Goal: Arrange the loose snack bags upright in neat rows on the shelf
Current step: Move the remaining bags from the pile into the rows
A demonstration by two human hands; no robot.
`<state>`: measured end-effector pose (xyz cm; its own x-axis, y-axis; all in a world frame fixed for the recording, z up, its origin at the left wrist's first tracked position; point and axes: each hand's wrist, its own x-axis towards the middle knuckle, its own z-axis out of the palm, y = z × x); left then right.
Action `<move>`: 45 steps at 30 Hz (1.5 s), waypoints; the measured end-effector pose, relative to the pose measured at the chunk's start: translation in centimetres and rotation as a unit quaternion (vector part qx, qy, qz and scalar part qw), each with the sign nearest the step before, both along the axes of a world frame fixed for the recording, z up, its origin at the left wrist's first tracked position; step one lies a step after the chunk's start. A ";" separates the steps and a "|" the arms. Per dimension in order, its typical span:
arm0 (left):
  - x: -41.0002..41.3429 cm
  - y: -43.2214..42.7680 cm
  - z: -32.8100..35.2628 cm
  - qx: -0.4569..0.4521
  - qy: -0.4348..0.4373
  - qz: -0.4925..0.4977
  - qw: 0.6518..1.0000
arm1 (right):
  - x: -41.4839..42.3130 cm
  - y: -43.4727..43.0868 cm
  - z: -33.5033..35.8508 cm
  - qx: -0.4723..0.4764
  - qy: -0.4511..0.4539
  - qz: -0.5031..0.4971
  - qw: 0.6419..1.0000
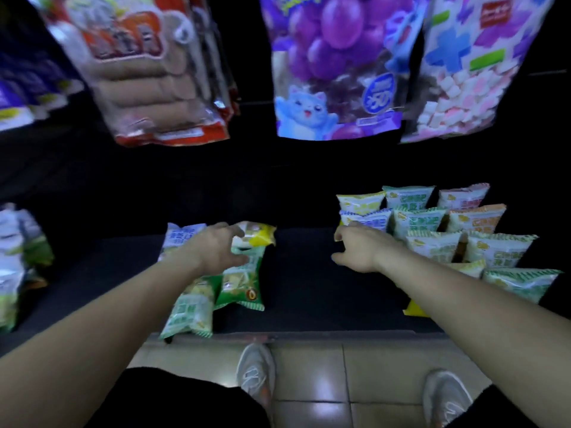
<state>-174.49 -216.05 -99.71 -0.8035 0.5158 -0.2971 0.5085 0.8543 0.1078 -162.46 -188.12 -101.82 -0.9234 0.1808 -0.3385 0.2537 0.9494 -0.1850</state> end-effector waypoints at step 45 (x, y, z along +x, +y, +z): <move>-1.3 -4.5 -3.1 0.121 -0.107 0.037 0.986 | -2.0 -6.0 -2.9 -0.122 0.021 0.025 0.992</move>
<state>-175.81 -220.51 -102.85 -0.7747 0.5336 -0.3393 0.3888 0.8251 0.4100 -164.50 -194.13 -104.67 -0.9430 0.0525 -0.3287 0.1958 0.8861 -0.4202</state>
